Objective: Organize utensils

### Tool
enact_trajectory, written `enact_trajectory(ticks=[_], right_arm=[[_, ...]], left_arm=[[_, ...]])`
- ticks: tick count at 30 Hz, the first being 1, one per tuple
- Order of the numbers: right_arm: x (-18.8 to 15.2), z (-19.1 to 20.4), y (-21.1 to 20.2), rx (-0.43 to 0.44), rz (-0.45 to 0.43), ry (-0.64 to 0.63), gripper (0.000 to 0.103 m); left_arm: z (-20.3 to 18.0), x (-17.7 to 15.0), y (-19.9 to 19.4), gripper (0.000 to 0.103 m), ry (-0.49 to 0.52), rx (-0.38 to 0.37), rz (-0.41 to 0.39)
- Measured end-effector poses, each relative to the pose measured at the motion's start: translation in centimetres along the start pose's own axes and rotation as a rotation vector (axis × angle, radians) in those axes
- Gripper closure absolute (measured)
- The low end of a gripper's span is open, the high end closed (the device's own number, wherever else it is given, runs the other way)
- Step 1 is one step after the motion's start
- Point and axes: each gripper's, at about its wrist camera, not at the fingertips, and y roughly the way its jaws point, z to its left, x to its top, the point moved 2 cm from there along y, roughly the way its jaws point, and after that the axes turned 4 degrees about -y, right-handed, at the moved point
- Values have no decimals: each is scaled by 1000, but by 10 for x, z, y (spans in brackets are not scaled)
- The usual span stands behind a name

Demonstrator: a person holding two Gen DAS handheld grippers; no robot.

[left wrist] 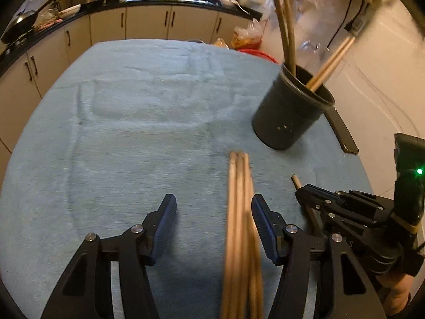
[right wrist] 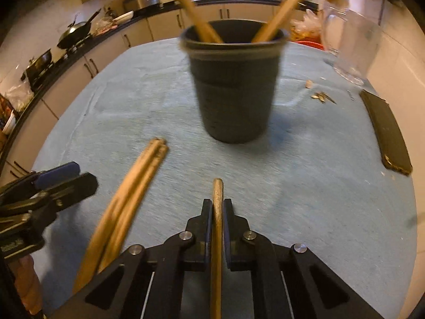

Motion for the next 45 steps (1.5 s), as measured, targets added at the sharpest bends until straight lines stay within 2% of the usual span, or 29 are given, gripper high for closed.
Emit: enact_trajectory(ticks=[5, 6, 7, 10, 13, 16, 18, 24, 27, 30, 33, 38, 41, 45], right_arm=[[-4, -21, -3, 13, -17, 48, 94], [-4, -24, -2, 21, -19, 55, 94], [-4, -26, -2, 26, -23, 63, 94], [-1, -23, 1, 37, -30, 72, 94], [-1, -25, 2, 47, -36, 76, 94], [-1, -26, 3, 60, -41, 85, 94], [-2, -23, 2, 59, -44, 81, 94], [-3, -27, 3, 65, -47, 85, 94], [-3, -25, 3, 58, -45, 79, 94], [-2, -24, 4, 55, -41, 77, 94], [0, -23, 5, 50, -39, 71, 94], [8, -14, 8, 6, 13, 15, 92], [16, -7, 12, -22, 50, -30, 92], [19, -3, 14, -37, 59, -63, 93]], left_arm=[[-24, 10, 15, 44, 60, 16, 33], [-29, 11, 19, 50, 74, 13, 43], [-33, 11, 22, 59, 87, 15, 52], [-39, 11, 32, 72, 104, 49, 80], [-40, 11, 34, 82, 110, 93, 68], [-35, 9, 30, 93, 93, 72, 70], [-29, 9, 27, 96, 76, 53, 69], [-8, 10, 16, 96, 30, 22, 44], [5, 9, 14, 96, -11, -6, 58], [17, 7, 10, 97, -32, 12, 37], [29, 11, 11, 97, -66, -3, 43], [40, 21, 24, 97, -67, 46, 85], [35, 30, 28, 97, -34, 78, 109], [31, 42, 38, 96, -12, 114, 118]])
